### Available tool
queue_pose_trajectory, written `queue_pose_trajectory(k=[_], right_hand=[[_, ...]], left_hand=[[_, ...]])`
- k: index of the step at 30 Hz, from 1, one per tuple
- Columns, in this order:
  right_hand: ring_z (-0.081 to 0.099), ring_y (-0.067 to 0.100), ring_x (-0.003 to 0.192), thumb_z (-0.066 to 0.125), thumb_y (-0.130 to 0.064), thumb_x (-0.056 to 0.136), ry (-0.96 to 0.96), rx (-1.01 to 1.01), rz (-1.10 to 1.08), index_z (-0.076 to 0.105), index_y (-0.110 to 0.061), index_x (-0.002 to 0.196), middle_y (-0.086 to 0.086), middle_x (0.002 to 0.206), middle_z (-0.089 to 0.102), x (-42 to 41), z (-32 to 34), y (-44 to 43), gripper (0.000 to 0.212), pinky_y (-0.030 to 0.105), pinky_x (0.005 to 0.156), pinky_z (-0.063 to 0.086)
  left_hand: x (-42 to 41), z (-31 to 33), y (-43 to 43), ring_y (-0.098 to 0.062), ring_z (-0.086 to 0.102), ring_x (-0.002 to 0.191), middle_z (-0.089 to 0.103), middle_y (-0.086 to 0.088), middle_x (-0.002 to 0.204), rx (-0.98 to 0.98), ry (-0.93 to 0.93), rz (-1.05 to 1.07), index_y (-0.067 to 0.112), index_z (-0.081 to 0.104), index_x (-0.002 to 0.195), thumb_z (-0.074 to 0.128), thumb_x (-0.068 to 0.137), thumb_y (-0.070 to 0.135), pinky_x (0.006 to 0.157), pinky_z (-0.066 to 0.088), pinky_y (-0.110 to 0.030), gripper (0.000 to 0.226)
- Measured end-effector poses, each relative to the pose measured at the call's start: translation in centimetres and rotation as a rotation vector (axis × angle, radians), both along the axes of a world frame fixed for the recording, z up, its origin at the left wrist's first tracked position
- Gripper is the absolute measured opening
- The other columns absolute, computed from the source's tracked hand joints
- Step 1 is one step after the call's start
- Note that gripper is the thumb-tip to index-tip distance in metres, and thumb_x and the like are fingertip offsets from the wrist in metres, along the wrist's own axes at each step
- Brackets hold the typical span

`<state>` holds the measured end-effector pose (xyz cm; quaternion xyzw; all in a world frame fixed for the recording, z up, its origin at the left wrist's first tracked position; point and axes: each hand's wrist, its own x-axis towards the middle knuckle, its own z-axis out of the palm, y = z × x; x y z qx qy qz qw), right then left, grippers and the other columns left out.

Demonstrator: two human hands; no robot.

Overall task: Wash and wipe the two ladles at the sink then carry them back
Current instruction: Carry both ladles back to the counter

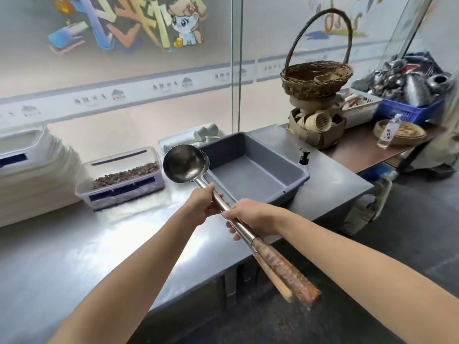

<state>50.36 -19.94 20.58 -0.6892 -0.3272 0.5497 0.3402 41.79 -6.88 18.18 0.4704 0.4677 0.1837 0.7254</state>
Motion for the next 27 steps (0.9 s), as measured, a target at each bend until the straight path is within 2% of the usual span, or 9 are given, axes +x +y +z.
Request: queue_pose_trajectory(k=[4,7,10,12,15,19,24,27], right_hand=[[0.058,0.016,0.066,0.052,-0.020,0.104,0.044,0.007,-0.027,0.051,-0.001,0.110,0.010,0.083,0.056,6.2,0.3,1.3,0.020,0.030,0.062,0.055],[0.054,0.017,0.059,0.050,-0.018,0.104,0.091,0.002,-0.041,0.052,0.000,0.102,0.010,0.076,0.053,10.3,0.0,2.8,0.018,0.032,0.063,0.053],[0.055,0.019,0.060,0.051,-0.019,0.103,0.078,-0.005,-0.070,0.053,0.001,0.104,0.010,0.076,0.054,13.7,-1.0,4.6,0.020,0.035,0.066,0.055],[0.058,0.020,0.061,0.053,-0.022,0.103,0.060,-0.021,-0.077,0.053,-0.001,0.106,0.011,0.080,0.056,15.6,-1.5,5.8,0.021,0.035,0.068,0.057],[0.059,0.017,0.062,0.052,-0.021,0.104,0.074,-0.029,-0.100,0.053,-0.002,0.106,0.010,0.081,0.056,18.7,-2.5,8.1,0.020,0.027,0.060,0.059],[0.058,0.018,0.065,0.053,-0.020,0.103,0.095,-0.060,-0.128,0.054,0.002,0.114,0.012,0.083,0.055,22.4,-4.4,11.5,0.025,0.030,0.066,0.060],[0.057,0.018,0.066,0.055,-0.019,0.102,0.149,-0.144,-0.164,0.057,-0.003,0.100,0.010,0.081,0.056,26.3,-7.3,15.5,0.016,0.031,0.065,0.059],[0.058,0.017,0.068,0.055,-0.020,0.101,0.165,-0.187,-0.153,0.056,-0.004,0.099,0.010,0.083,0.056,28.1,-8.9,17.8,0.016,0.032,0.066,0.060]], left_hand=[[6.3,0.3,1.7,-0.029,0.066,0.068,0.061,-0.015,0.093,-0.006,-0.005,-0.007,-0.001,0.051,0.107,0.043,0.105,0.028,0.060,0.058,-0.039,0.030],[10.5,-0.1,3.1,-0.031,0.065,0.070,0.059,-0.013,0.091,-0.024,-0.004,0.012,0.003,0.049,0.093,0.043,0.105,0.027,0.062,0.056,-0.041,0.027],[14.3,-0.9,4.9,-0.032,0.065,0.071,0.058,-0.013,0.087,-0.041,0.017,0.001,0.004,0.048,0.088,0.042,0.105,0.025,0.067,0.056,-0.045,0.028],[16.6,-1.7,6.4,-0.032,0.065,0.072,0.059,-0.013,0.088,-0.056,0.029,-0.012,0.003,0.049,0.089,0.042,0.105,0.025,0.067,0.056,-0.045,0.029],[20.1,-3.4,9.1,-0.032,0.065,0.071,0.059,-0.014,0.089,-0.080,0.047,-0.028,0.002,0.050,0.089,0.043,0.105,0.025,0.067,0.057,-0.044,0.029],[24.3,-5.4,12.2,-0.032,0.063,0.069,0.058,-0.014,0.085,-0.127,0.052,-0.021,0.001,0.050,0.086,0.043,0.105,0.024,0.067,0.056,-0.045,0.031],[27.9,-7.9,15.6,-0.030,0.064,0.064,0.059,-0.013,0.087,-0.201,0.103,-0.045,0.000,0.051,0.098,0.043,0.104,0.025,0.059,0.057,-0.042,0.027],[29.3,-9.5,17.8,-0.032,0.064,0.065,0.061,-0.013,0.084,-0.241,0.127,-0.039,0.000,0.052,0.099,0.044,0.103,0.025,0.069,0.059,-0.048,0.026]])
